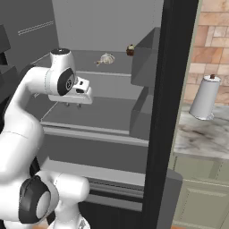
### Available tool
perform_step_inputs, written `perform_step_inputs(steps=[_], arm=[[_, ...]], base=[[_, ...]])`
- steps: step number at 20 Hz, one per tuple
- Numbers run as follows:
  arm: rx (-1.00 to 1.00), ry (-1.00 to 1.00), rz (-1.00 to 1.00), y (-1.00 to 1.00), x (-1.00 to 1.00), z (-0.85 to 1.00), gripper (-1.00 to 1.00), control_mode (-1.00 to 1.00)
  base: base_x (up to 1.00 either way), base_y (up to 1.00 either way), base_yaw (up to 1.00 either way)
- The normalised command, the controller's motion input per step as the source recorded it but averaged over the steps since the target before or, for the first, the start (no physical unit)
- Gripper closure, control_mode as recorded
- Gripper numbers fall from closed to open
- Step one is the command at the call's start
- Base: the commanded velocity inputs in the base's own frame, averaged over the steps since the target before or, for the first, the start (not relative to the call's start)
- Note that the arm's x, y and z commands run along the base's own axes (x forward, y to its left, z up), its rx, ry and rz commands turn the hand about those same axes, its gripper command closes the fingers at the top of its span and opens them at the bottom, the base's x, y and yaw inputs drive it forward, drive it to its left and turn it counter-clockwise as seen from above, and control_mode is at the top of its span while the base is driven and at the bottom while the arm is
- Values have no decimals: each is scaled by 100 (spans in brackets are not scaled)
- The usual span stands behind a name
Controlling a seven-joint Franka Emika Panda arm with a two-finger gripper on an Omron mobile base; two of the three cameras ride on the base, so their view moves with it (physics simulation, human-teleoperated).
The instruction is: Take the fish out of the fridge, briefly rinse it in the sink, and place it on the tray next to the sink.
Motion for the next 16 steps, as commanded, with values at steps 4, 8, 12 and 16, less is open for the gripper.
perform_step_inputs(steps=[4,8,12,16], arm=[[0,-28,0,0,-34,0,-100,-100],[0,-38,-1,0,-42,7,-100,-100],[0,-35,-7,0,-5,51,-100,-100],[2,-17,-8,0,13,81,-100,-100]], base=[[0,0,0],[0,0,0],[0,0,0],[0,0,0]])
